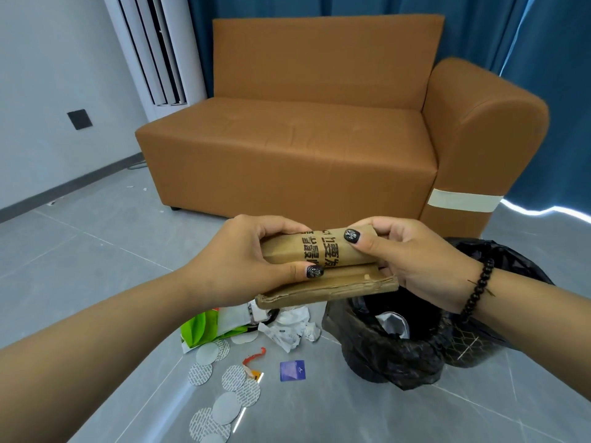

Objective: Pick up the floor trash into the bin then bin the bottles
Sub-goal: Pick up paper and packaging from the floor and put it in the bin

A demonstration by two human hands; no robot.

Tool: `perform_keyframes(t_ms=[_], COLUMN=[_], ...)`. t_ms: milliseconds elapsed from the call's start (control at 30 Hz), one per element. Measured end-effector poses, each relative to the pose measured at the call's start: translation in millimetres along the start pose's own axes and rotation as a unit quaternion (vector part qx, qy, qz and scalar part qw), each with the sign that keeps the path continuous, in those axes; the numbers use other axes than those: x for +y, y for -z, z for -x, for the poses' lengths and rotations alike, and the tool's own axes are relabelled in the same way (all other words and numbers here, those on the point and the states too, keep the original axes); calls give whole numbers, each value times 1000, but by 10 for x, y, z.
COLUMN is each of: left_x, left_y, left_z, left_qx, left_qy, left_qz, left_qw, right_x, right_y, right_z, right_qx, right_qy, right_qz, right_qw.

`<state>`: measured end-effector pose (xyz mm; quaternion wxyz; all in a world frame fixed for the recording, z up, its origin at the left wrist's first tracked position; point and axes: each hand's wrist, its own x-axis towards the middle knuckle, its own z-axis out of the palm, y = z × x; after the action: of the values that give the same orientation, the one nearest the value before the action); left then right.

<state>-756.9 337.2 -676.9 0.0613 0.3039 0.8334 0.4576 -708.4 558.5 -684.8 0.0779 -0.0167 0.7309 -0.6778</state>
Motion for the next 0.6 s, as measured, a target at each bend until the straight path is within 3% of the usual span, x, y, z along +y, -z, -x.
perform_keyframes(t_ms=[133, 233, 333, 467, 600], left_x=[-19, 7, 7, -16, -2], left_y=[19, 38, 72, 77, 16], left_z=[-9, 3, 4, -16, -18], left_qx=[-49, -109, -145, -99, -33], left_qy=[72, 165, 184, 157, 147], left_qz=[57, 168, 210, 218, 230], left_qw=[995, 966, 949, 958, 961], right_x=[-3, -15, -36, -56, -70], right_y=[-9, -18, -10, -43, -86], right_z=[-20, -6, 14, 32, 11], right_qx=[22, 29, 34, 43, 50], right_qy=[62, 104, 125, 124, 56], right_qz=[22, 60, 73, 35, -127], right_qw=[998, 992, 989, 991, 989])
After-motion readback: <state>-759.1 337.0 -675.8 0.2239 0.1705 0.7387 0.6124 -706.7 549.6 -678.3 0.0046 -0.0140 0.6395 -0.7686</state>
